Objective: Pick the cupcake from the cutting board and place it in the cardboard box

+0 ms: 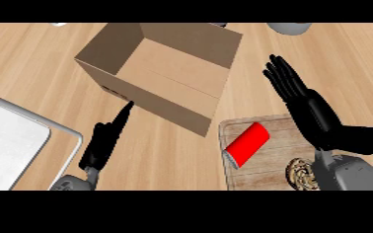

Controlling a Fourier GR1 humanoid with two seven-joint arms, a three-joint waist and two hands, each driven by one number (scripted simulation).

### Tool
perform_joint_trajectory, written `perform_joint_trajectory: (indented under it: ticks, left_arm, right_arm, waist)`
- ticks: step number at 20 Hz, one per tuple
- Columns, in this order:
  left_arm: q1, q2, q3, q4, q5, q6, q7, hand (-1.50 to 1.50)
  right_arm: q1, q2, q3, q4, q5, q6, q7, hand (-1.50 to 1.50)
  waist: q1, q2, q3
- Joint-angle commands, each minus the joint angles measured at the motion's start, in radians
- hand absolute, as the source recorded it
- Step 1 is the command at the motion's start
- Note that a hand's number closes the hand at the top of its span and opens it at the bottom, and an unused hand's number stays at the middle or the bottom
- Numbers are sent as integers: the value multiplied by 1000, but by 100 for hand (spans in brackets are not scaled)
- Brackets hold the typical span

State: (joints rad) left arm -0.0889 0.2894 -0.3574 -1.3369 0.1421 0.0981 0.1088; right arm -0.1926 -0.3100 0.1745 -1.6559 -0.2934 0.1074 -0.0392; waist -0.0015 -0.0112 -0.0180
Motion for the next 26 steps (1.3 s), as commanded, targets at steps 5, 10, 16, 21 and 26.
perform_joint_trajectory:
  ticks: [5, 10, 16, 21, 26]
  left_arm:
    - [-45, 99, 141, -32, -98, 146, -74, 0]
    - [15, 100, 142, -65, -81, 173, -75, 0]
    - [50, 125, 179, -175, -82, 173, -16, 0]
    - [51, 93, 161, -133, -110, 210, -60, 0]
    - [81, 133, 176, -171, -88, 176, -43, 0]
  right_arm:
    - [-34, 2, -125, -101, -45, -47, -45, -150]
    - [133, -60, -233, 0, 178, -278, -19, -150]
    - [334, -68, -248, -147, 168, -183, -178, -150]
    - [322, -334, -260, -162, 331, -89, -49, -150]
    - [378, -552, -251, -237, 361, 112, 79, -150]
  waist:
    - [6, 1, 19]
    - [-3, 1, 20]
    - [-5, 7, 19]
    - [-4, 9, 16]
    - [2, 6, 15]
